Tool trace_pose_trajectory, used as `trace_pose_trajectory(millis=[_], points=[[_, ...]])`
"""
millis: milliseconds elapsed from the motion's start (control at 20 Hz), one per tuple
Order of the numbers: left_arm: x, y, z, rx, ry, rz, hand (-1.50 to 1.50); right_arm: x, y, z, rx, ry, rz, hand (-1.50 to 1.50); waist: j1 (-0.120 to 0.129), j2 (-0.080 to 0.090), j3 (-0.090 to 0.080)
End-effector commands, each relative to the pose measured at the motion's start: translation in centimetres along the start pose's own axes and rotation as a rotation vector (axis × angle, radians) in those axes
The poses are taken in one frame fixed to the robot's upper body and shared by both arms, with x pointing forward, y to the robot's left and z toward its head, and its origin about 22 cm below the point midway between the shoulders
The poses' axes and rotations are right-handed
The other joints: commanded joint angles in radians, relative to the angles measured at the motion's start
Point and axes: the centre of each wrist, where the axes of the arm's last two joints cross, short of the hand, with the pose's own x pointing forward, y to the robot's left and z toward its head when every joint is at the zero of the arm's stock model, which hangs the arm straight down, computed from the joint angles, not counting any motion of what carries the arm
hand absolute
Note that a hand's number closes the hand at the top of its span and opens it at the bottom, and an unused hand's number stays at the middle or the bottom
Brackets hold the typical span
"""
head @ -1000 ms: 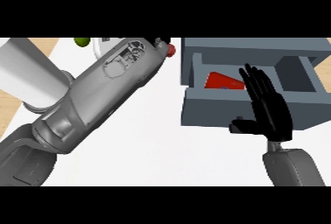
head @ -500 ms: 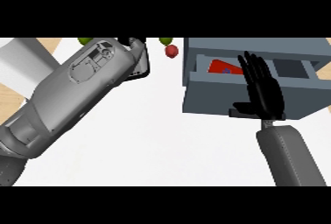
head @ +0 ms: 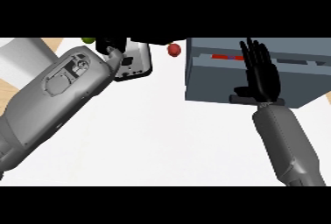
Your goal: Pick up the can, place it into the drawer and close the drawer
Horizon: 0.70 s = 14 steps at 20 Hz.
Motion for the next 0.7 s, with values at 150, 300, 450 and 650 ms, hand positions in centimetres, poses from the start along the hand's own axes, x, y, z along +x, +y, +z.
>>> trace_pose_trajectory(millis=[150,300,450,650], points=[[-3.4,1.7,2.0,-0.001,0.014,-0.019,-1.5,2.1,2.2,-2.0,0.011,0.041,-0.02,-1.5,-0.001,0.026,0.02],[-2.8,2.9,2.0,-0.015,0.016,-0.019,-1.5,1.0,1.2,-4.0,-0.026,0.058,-0.014,-1.5,0.016,0.031,0.021],[-3.4,3.2,2.3,0.008,0.014,-0.01,-1.5,3.0,1.1,-5.6,-0.027,0.044,-0.026,-1.5,0.005,0.032,0.021],[-3.8,3.9,3.2,-0.012,0.002,-0.01,-1.5,3.7,0.7,-6.7,-0.035,0.059,-0.01,-1.5,0.023,0.037,0.02]])
